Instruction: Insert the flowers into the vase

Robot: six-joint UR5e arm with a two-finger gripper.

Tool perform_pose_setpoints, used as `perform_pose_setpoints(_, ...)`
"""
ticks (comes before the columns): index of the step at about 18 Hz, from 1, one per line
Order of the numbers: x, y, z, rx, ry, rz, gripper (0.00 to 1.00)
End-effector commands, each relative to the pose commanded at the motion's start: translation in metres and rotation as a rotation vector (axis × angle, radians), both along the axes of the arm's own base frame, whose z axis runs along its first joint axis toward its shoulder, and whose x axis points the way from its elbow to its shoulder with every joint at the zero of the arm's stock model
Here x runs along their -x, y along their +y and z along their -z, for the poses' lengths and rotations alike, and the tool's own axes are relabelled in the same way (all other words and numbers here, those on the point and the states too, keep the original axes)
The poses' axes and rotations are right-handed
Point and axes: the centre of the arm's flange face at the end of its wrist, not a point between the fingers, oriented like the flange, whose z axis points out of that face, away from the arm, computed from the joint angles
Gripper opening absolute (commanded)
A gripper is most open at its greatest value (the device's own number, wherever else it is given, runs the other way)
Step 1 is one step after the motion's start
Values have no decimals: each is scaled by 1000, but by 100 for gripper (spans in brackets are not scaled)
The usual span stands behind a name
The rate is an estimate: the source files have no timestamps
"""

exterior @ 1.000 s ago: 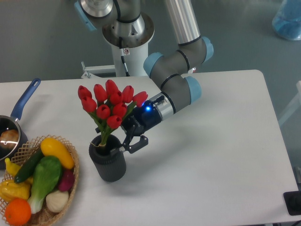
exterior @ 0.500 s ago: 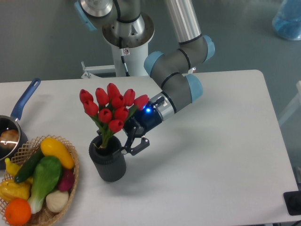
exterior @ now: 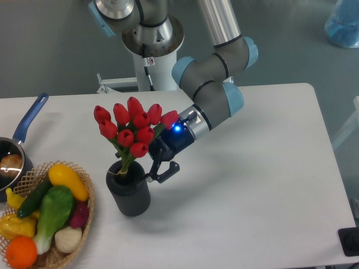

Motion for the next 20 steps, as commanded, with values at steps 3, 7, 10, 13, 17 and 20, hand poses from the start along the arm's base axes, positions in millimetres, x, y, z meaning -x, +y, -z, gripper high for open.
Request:
perform_pose_setpoints(3, 0, 0, 4, 26, 13, -1, 87)
perform_pose_setpoints(7, 1, 3, -2, 49, 5, -8, 88)
perform_pose_setpoints(10, 5, 7, -11, 98, -5, -25, 90)
perform_pose_setpoints(13, 0, 10, -10, 115, -8, -19, 97)
perform_pose_setpoints(17, -1, 10, -9, 112, -10, -18, 99)
perform_pose_setpoints(20, -1, 9, -7, 107, -11, -17, 99)
